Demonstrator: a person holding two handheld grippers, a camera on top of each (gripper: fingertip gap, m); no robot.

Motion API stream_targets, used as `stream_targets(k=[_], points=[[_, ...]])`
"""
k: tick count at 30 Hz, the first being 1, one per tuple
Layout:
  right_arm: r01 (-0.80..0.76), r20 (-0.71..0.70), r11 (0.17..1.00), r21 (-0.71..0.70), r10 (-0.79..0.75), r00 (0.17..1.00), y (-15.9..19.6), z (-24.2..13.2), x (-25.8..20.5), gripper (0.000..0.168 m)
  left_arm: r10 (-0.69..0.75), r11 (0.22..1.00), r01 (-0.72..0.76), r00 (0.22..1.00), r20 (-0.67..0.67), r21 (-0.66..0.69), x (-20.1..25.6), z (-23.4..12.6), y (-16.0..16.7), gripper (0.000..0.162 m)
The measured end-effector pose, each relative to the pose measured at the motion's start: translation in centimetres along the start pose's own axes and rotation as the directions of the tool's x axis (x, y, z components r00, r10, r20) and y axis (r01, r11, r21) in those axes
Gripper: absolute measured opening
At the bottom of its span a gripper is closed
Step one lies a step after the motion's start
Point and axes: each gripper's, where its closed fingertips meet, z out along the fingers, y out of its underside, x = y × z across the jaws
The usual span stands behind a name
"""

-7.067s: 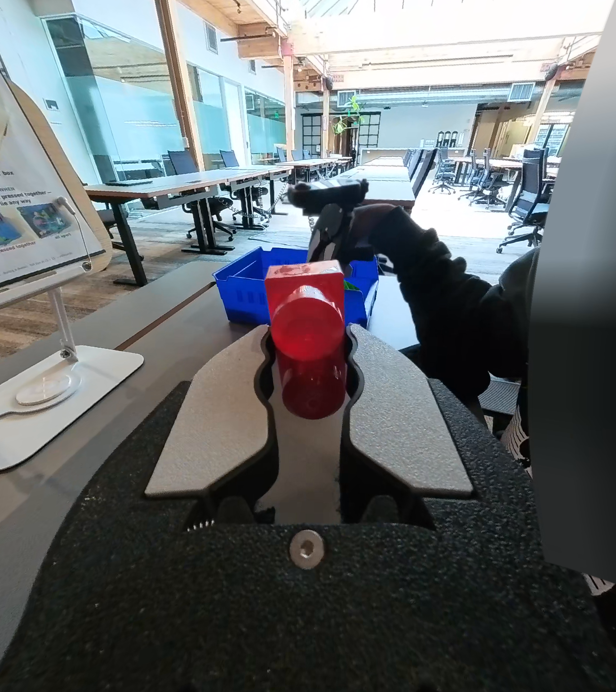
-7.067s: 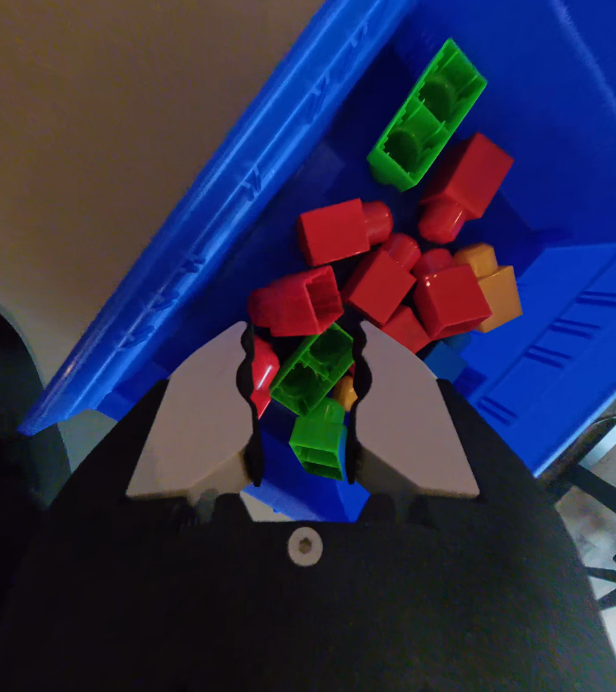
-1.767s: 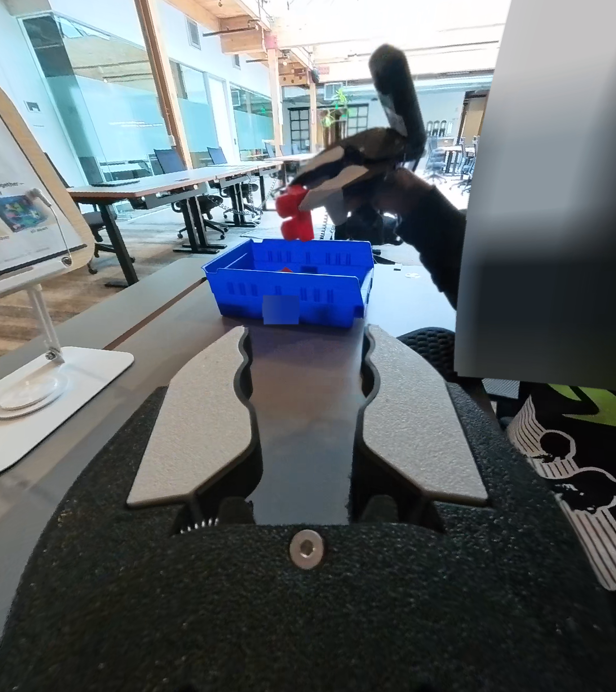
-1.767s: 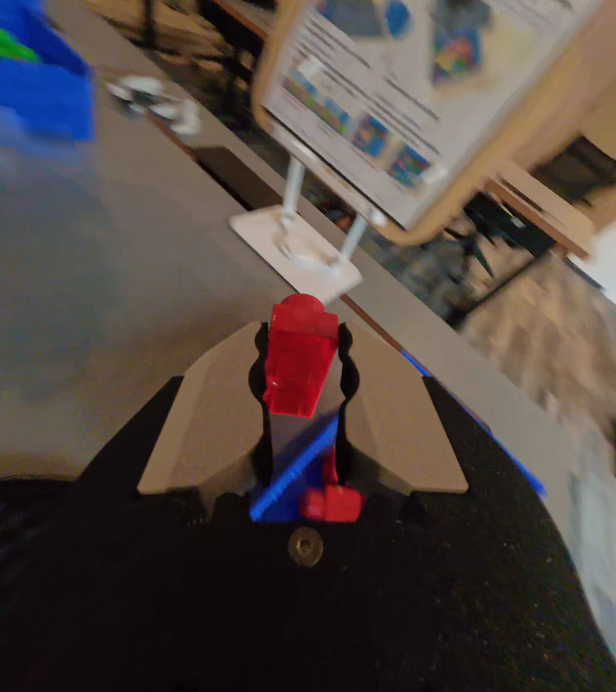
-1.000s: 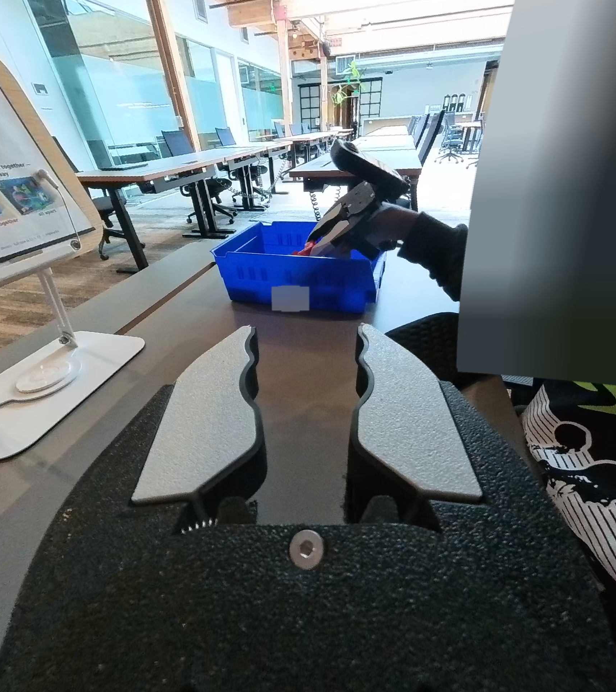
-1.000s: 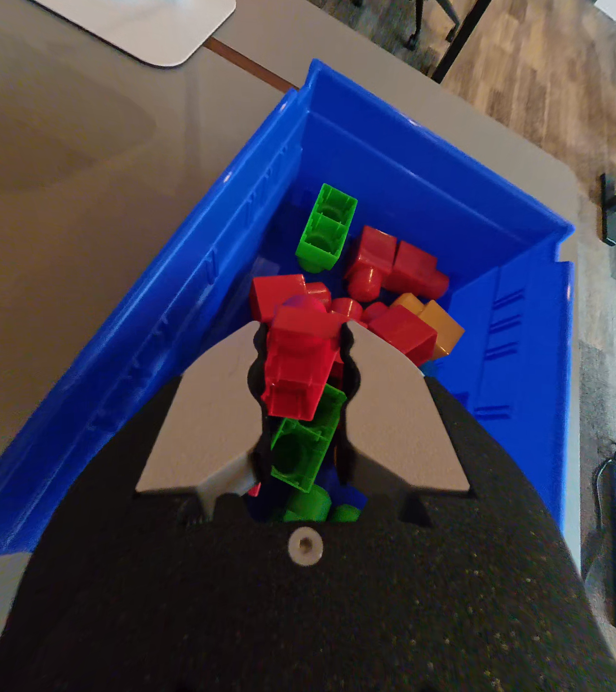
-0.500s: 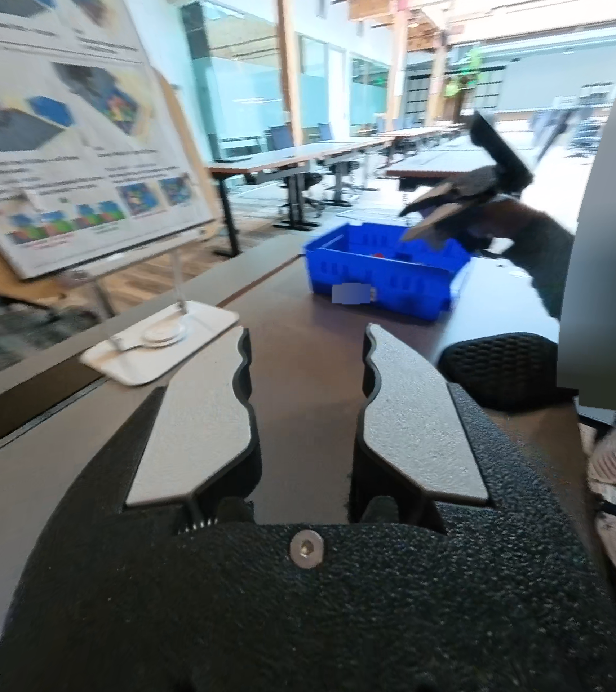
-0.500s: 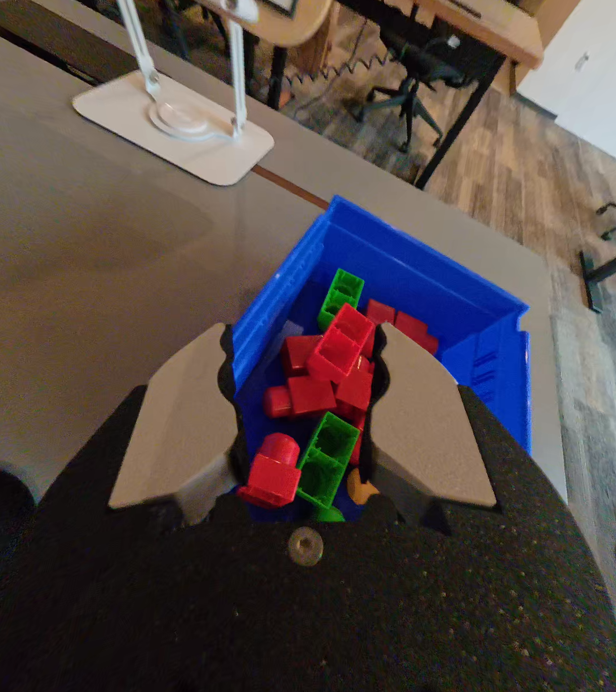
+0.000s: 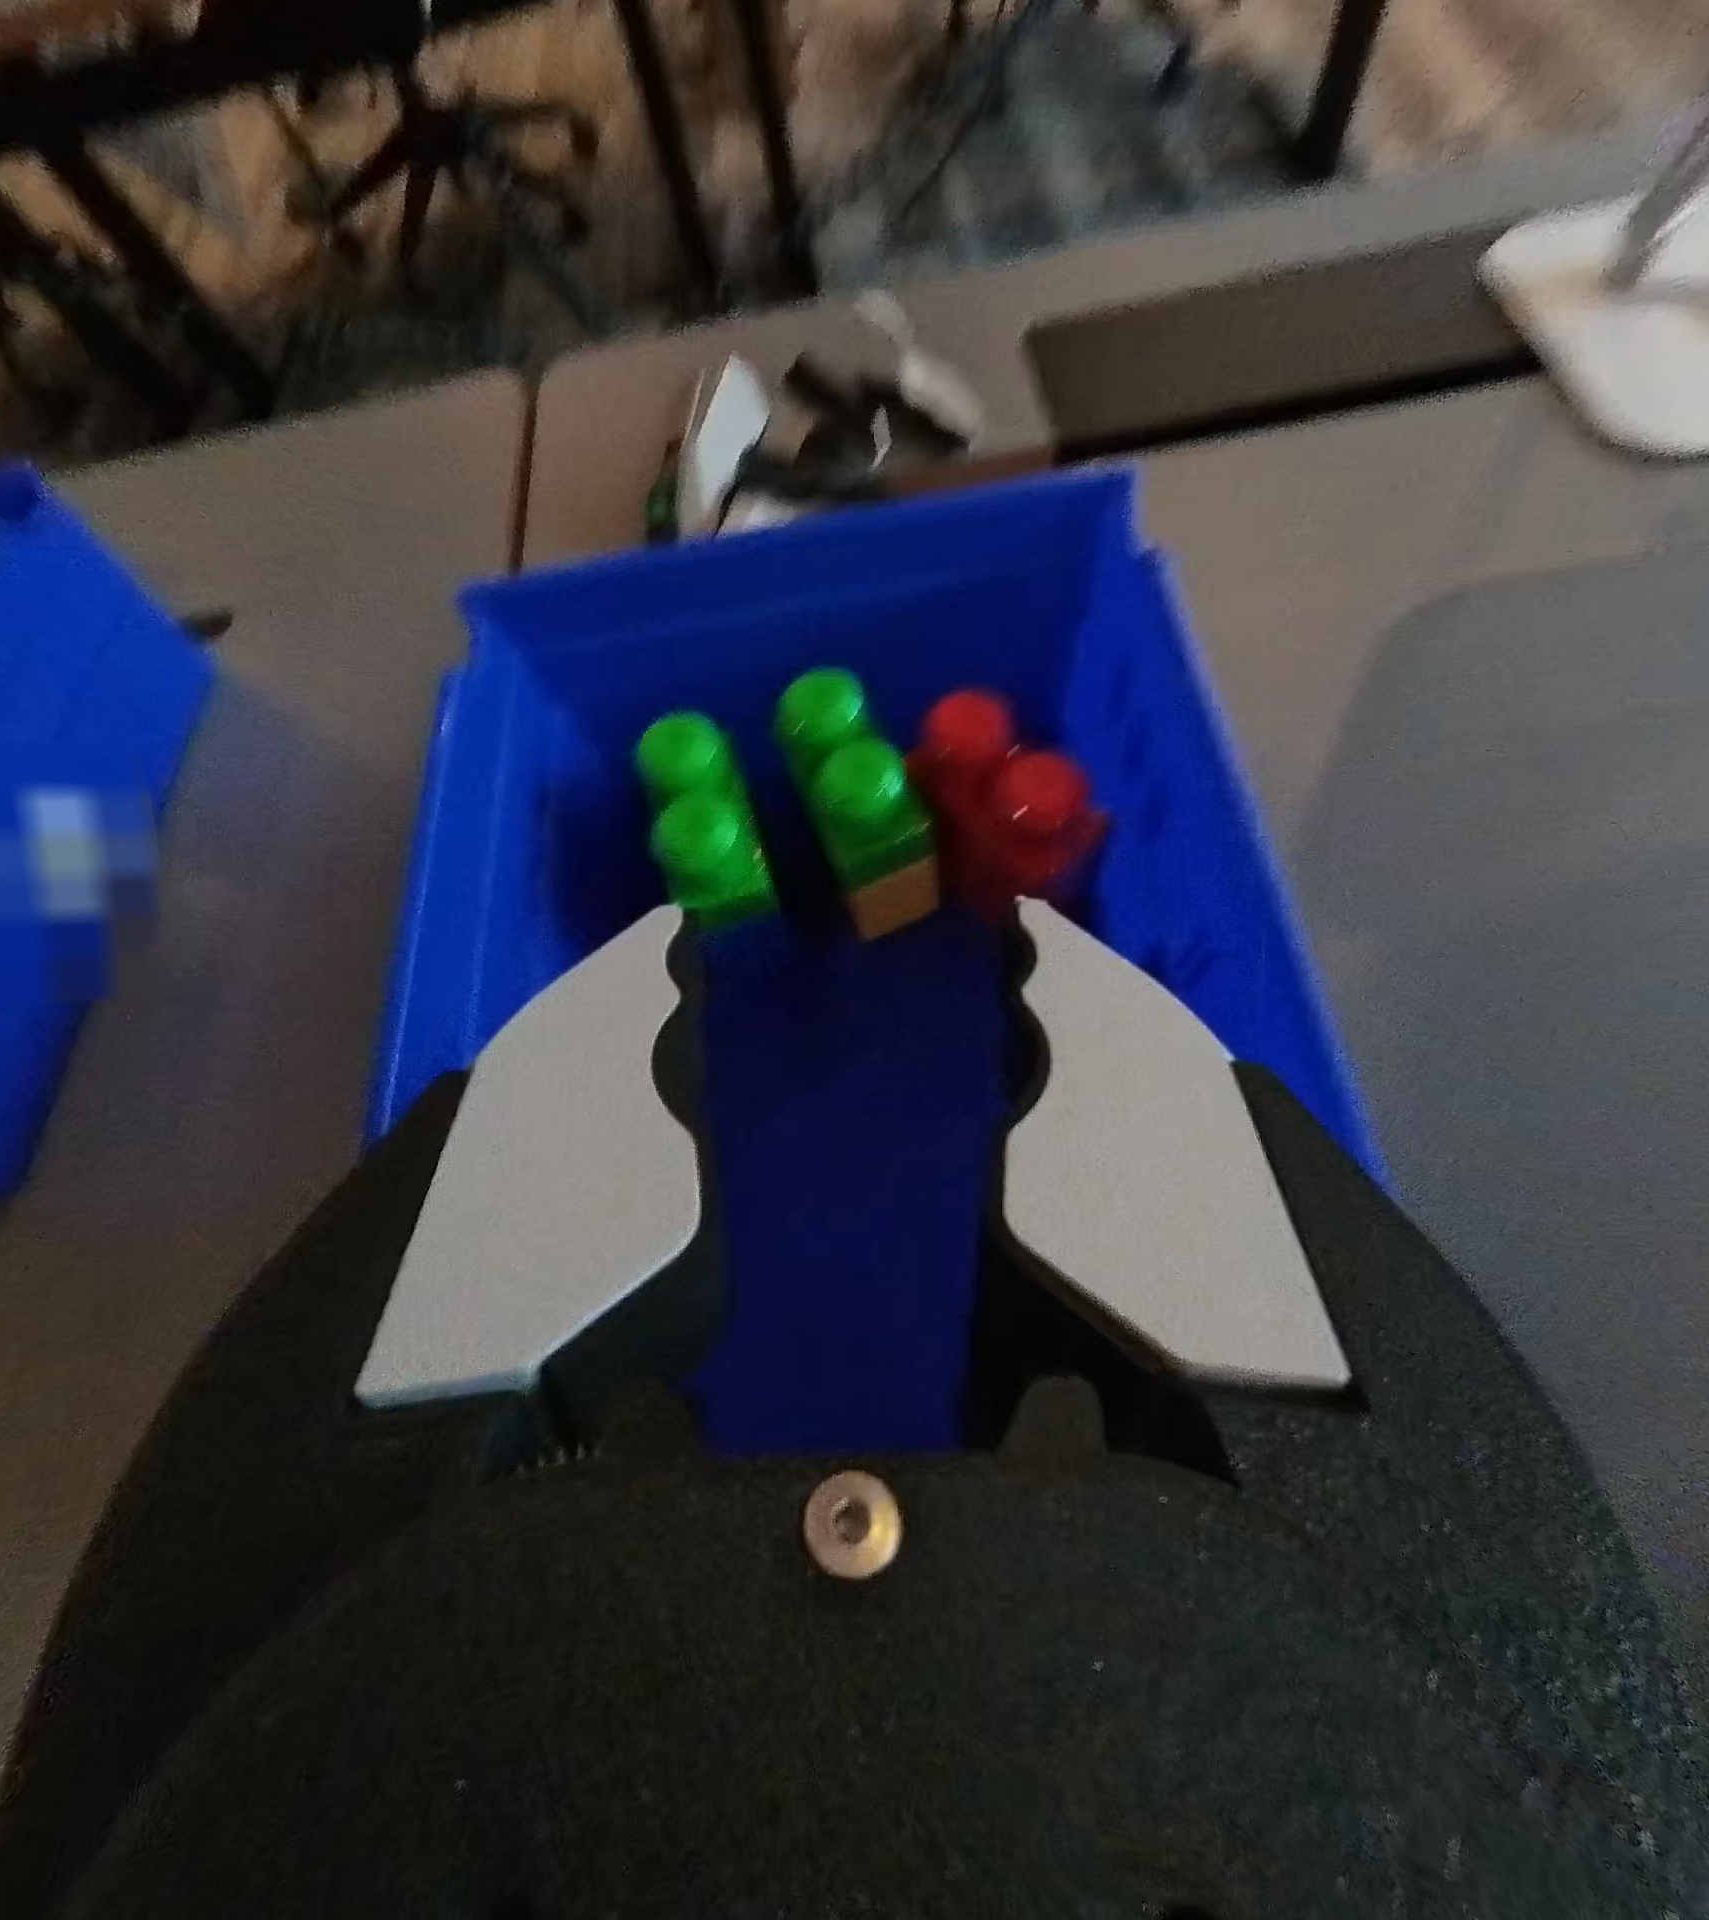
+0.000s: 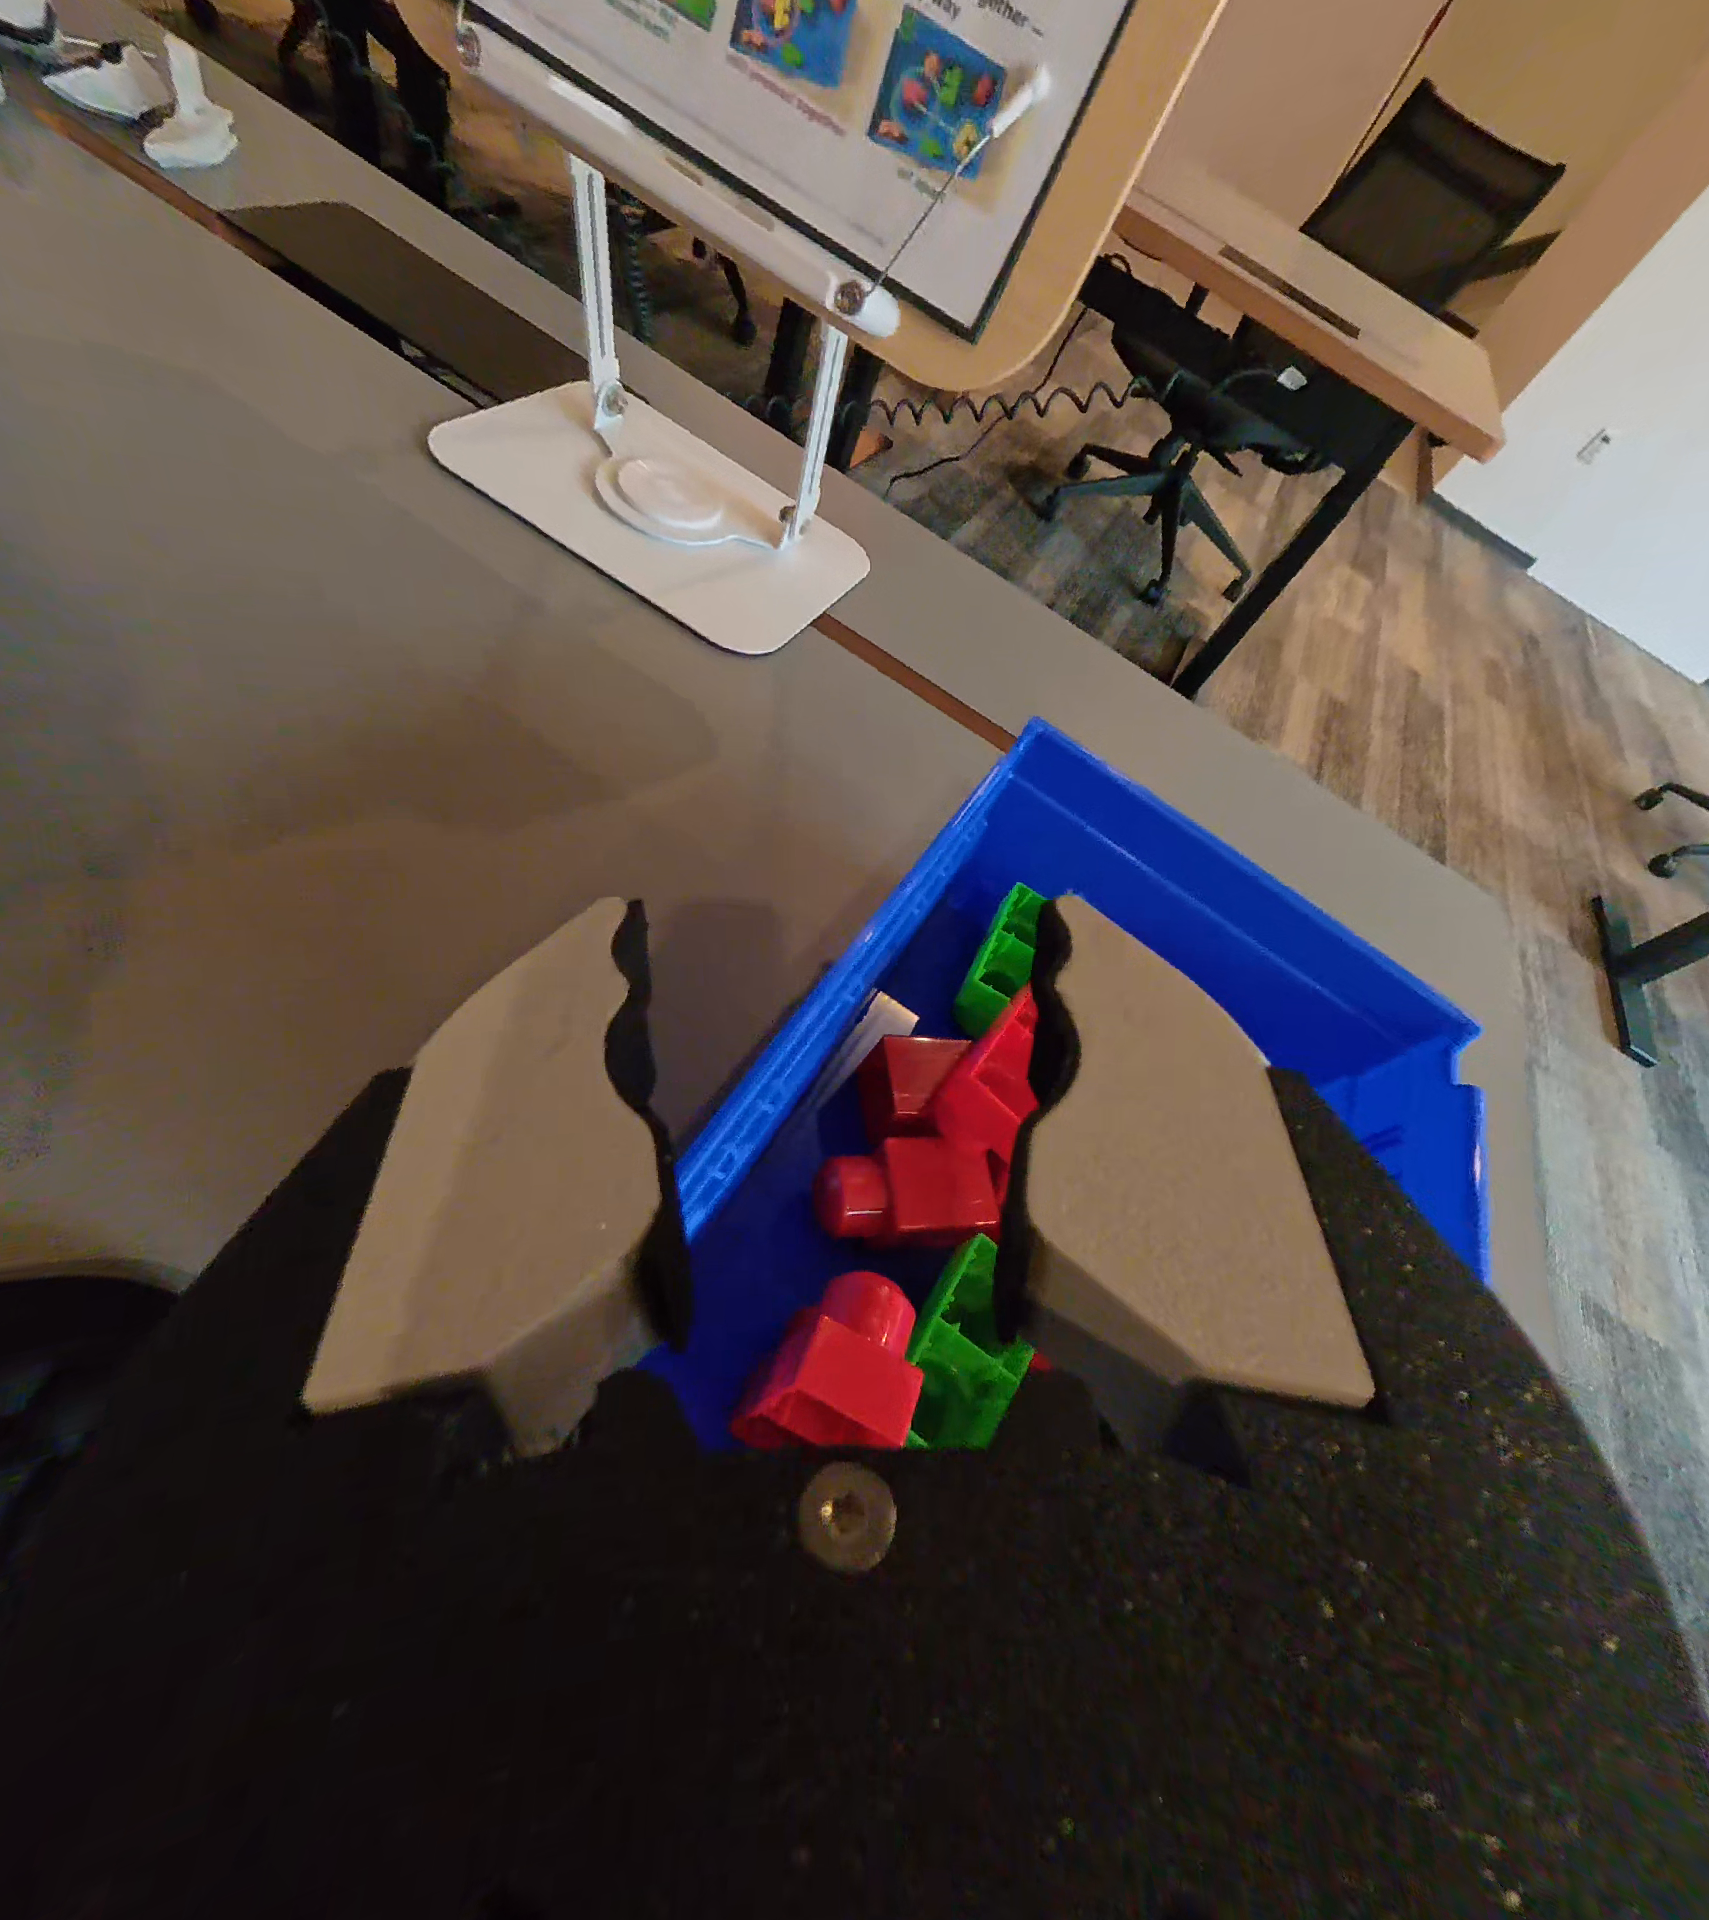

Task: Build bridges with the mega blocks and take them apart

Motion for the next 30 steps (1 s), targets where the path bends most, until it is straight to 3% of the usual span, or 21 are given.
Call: stream_targets(k=[5, 15, 23, 25, 30], points=[[0.016, -0.006, 1.000, 0.008, -0.016, 1.000, -0.3, -0.7, 0.0, 0.070, 0.053, 0.984, -0.038, 0.995, 0.081, -0.175, -2.1, 3.8, 3.5, 0.052], [0.042, -0.018, 0.999, 0.006, -0.042, 0.999, -0.5, -1.6, -0.1, 0.070, 0.019, 0.964, 0.015, 0.992, 0.123, -0.265, -4.3, 8.9, 4.7, 0.049], [0.075, -0.042, 0.997, 0.000, -0.075, 0.996, -1.1, -2.8, 0.2, 0.070, -0.036, 0.960, 0.067, 0.993, 0.115, -0.273, -5.4, 12.0, 5.9, 0.049], [0.077, -0.062, 0.997, 0.014, -0.076, 0.995, -1.5, -3.7, 0.6, 0.070, -0.042, 0.962, 0.070, 0.993, 0.110, -0.263, -5.5, 12.6, 6.1, 0.039], [0.071, -0.114, 0.997, 0.028, -0.067, 0.991, -2.0, -6.2, 1.6, 0.068, -0.079, 0.971, 0.104, 0.989, 0.121, -0.216, -5.9, 12.5, 5.9, 0.038]])
